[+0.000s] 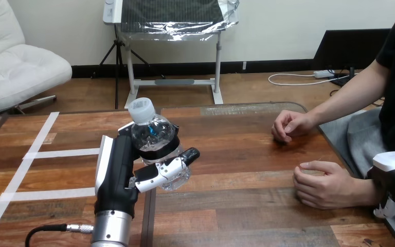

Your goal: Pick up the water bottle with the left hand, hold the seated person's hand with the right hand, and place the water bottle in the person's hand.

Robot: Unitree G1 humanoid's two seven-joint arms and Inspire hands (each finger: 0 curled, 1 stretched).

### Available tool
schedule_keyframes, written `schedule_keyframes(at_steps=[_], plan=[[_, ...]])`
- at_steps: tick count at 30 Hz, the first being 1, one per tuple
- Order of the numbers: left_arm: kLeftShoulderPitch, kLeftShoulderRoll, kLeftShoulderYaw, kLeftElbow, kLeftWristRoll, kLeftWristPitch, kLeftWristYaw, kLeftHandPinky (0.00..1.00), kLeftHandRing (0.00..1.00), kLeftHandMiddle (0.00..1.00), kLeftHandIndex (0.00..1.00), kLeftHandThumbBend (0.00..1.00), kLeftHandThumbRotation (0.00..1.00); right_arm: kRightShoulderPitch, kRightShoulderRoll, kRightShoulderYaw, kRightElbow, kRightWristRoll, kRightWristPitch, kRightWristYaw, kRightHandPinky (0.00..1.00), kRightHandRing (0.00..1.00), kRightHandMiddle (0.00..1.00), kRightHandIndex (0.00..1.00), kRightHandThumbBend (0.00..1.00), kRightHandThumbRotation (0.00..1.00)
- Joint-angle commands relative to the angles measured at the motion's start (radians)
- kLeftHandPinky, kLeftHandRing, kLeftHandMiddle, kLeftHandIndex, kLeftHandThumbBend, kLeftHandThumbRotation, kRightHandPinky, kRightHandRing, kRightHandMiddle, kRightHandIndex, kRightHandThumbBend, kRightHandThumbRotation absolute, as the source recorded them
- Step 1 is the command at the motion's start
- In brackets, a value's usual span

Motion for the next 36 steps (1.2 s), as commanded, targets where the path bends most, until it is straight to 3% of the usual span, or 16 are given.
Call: schedule_keyframes(at_steps=[1, 6, 14, 20, 29, 32, 36], plan=[[-0.039, 0.006, 0.013, -0.083, -0.005, -0.009, 0.002, 0.43, 0.43, 0.45, 0.49, 0.66, 0.0, -0.039, 0.061, 0.034, 0.057, 0.018, -0.016, -0.003, 0.52, 0.63, 0.71, 0.77, 0.67, 0.12], [-0.038, 0.01, 0.016, -0.081, -0.003, -0.011, 0.009, 0.43, 0.44, 0.45, 0.48, 0.66, 0.0, -0.047, 0.073, 0.032, 0.075, 0.036, -0.031, 0.0, 0.48, 0.61, 0.69, 0.76, 0.67, 0.07], [-0.034, 0.013, 0.019, -0.075, -0.011, -0.017, 0.006, 0.44, 0.44, 0.45, 0.48, 0.66, 0.0, -0.072, 0.095, 0.047, 0.127, 0.043, -0.04, -0.005, 0.49, 0.61, 0.68, 0.72, 0.66, 0.04], [-0.033, 0.016, 0.019, -0.067, -0.017, -0.027, 0.002, 0.44, 0.43, 0.45, 0.48, 0.65, 0.0, -0.079, 0.099, 0.052, 0.178, 0.054, -0.1, -0.045, 0.49, 0.59, 0.67, 0.67, 0.65, 0.01], [-0.028, 0.017, 0.017, -0.074, -0.013, -0.018, 0.002, 0.43, 0.43, 0.44, 0.48, 0.65, 0.0, -0.075, 0.095, 0.061, 0.184, 0.063, -0.134, -0.065, 0.47, 0.59, 0.65, 0.59, 0.65, 0.0], [-0.028, 0.018, 0.018, -0.076, -0.003, -0.015, 0.009, 0.43, 0.43, 0.44, 0.48, 0.66, 0.0, -0.068, 0.105, 0.045, 0.172, 0.08, -0.108, -0.06, 0.46, 0.59, 0.65, 0.58, 0.66, 0.0], [-0.032, 0.017, 0.018, -0.071, -0.013, -0.018, 0.003, 0.44, 0.43, 0.44, 0.48, 0.66, 0.0, -0.075, 0.111, 0.059, 0.192, 0.064, -0.11, -0.073, 0.46, 0.57, 0.66, 0.62, 0.66, 0.0]])
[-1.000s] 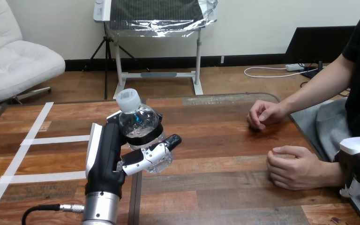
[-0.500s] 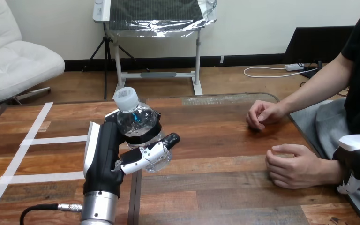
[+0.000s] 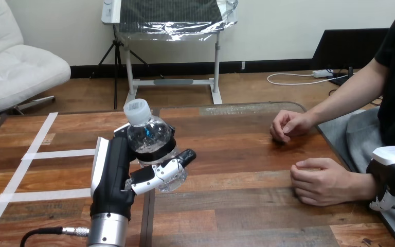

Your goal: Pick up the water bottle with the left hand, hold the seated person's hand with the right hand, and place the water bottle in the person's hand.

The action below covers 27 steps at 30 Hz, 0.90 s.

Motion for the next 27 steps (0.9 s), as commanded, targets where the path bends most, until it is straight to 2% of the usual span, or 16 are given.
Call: schedule_keyframes(at_steps=[1, 3, 14, 20, 23, 27], plan=[[-0.052, 0.003, 0.014, -0.055, -0.009, -0.019, 0.005, 0.44, 0.43, 0.44, 0.48, 0.65, 0.0, 0.001, 0.084, 0.04, 0.024, 0.026, -0.024, 0.006, 0.46, 0.57, 0.65, 0.64, 0.66, 0.0], [-0.054, 0.002, 0.014, -0.053, -0.013, -0.02, 0.002, 0.44, 0.43, 0.44, 0.48, 0.65, 0.0, 0.003, 0.088, 0.036, 0.028, 0.033, -0.022, -0.001, 0.45, 0.57, 0.65, 0.66, 0.67, 0.0], [-0.059, 0.004, 0.013, -0.051, -0.007, -0.021, 0.004, 0.43, 0.43, 0.44, 0.48, 0.65, 0.0, 0.003, 0.091, 0.032, 0.036, 0.057, -0.031, -0.016, 0.44, 0.55, 0.65, 0.64, 0.68, 0.0], [-0.061, 0.002, 0.012, -0.054, 0.002, -0.011, 0.01, 0.43, 0.43, 0.45, 0.48, 0.65, 0.0, 0.007, 0.096, 0.021, 0.048, 0.075, -0.038, -0.054, 0.44, 0.55, 0.64, 0.59, 0.65, 0.0], [-0.062, 0.002, 0.011, -0.057, 0.01, -0.004, 0.014, 0.44, 0.43, 0.45, 0.48, 0.66, 0.0, 0.01, 0.101, 0.011, 0.062, 0.088, -0.044, -0.092, 0.44, 0.54, 0.63, 0.57, 0.63, 0.0], [-0.064, 0.001, 0.01, -0.056, 0.011, -0.003, 0.014, 0.44, 0.43, 0.45, 0.48, 0.66, 0.0, 0.004, 0.109, 0.006, 0.071, 0.102, -0.02, -0.094, 0.43, 0.52, 0.6, 0.55, 0.62, 0.0]])
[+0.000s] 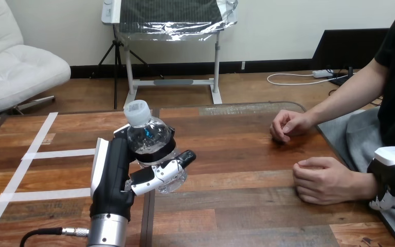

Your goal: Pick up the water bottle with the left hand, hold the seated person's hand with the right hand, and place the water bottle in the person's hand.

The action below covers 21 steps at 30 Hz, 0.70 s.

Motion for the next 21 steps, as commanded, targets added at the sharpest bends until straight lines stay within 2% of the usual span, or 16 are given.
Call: schedule_keyframes(at_steps=[1, 12, 17, 21], plan=[[-0.065, 0.0, 0.011, -0.055, 0.005, -0.007, 0.012, 0.44, 0.43, 0.45, 0.48, 0.66, 0.0, 0.004, 0.099, 0.004, 0.016, 0.052, -0.006, 0.003, 0.41, 0.51, 0.59, 0.54, 0.62, 0.0], [-0.073, 0.001, 0.011, -0.046, 0.01, -0.009, 0.018, 0.44, 0.44, 0.45, 0.48, 0.66, 0.0, -0.002, 0.094, 0.007, 0.016, 0.062, 0.001, -0.006, 0.25, 0.36, 0.45, 0.39, 0.65, 0.0], [-0.077, 0.002, 0.011, -0.041, 0.008, -0.01, 0.019, 0.44, 0.43, 0.44, 0.48, 0.66, 0.0, -0.008, 0.093, 0.009, 0.018, 0.064, 0.009, 0.003, 0.21, 0.33, 0.43, 0.37, 0.66, 0.0], [-0.08, 0.001, 0.01, -0.038, 0.005, -0.01, 0.018, 0.44, 0.43, 0.44, 0.48, 0.66, 0.0, -0.001, 0.093, -0.01, 0.015, 0.087, -0.001, -0.017, 0.19, 0.31, 0.41, 0.38, 0.67, 0.0]])
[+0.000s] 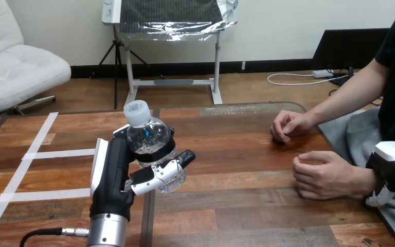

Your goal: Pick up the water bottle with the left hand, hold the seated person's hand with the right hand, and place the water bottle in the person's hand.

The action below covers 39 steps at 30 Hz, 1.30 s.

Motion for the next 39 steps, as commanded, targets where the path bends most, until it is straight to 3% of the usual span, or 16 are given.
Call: schedule_keyframes(at_steps=[1, 8, 17, 29, 34, 39], plan=[[-0.079, 0.0, 0.01, -0.039, 0.003, -0.014, 0.009, 0.44, 0.43, 0.44, 0.48, 0.66, 0.0, 0.005, 0.074, 0.013, 0.016, 0.032, -0.014, 0.009, 0.19, 0.31, 0.41, 0.39, 0.67, 0.0], [-0.085, 0.0, 0.008, -0.034, 0.007, -0.013, 0.011, 0.44, 0.43, 0.44, 0.48, 0.66, 0.0, 0.007, 0.068, 0.01, 0.014, 0.037, -0.018, -0.005, 0.18, 0.3, 0.41, 0.42, 0.67, 0.0], [-0.089, 0.0, 0.005, -0.039, 0.02, 0.003, 0.016, 0.44, 0.43, 0.44, 0.48, 0.66, 0.0, 0.011, 0.065, 0.004, -0.033, 0.029, 0.037, -0.01, 0.18, 0.3, 0.42, 0.44, 0.65, 0.0], [-0.106, -0.004, -0.003, -0.028, 0.025, 0.0, 0.019, 0.43, 0.43, 0.44, 0.48, 0.67, 0.0, 0.039, 0.028, -0.013, -0.085, 0.041, -0.036, -0.067, 0.22, 0.33, 0.42, 0.38, 0.68, 0.0], [-0.114, -0.009, -0.009, -0.027, 0.021, 0.002, 0.013, 0.43, 0.43, 0.44, 0.48, 0.67, 0.0, 0.045, 0.014, -0.02, -0.131, 0.047, -0.017, -0.045, 0.19, 0.29, 0.39, 0.36, 0.67, 0.0], [-0.122, -0.016, -0.014, -0.026, 0.015, 0.006, 0.006, 0.43, 0.43, 0.44, 0.49, 0.66, 0.0, 0.056, 0.009, -0.046, -0.159, 0.076, -0.034, -0.044, 0.17, 0.27, 0.37, 0.36, 0.66, 0.0]])
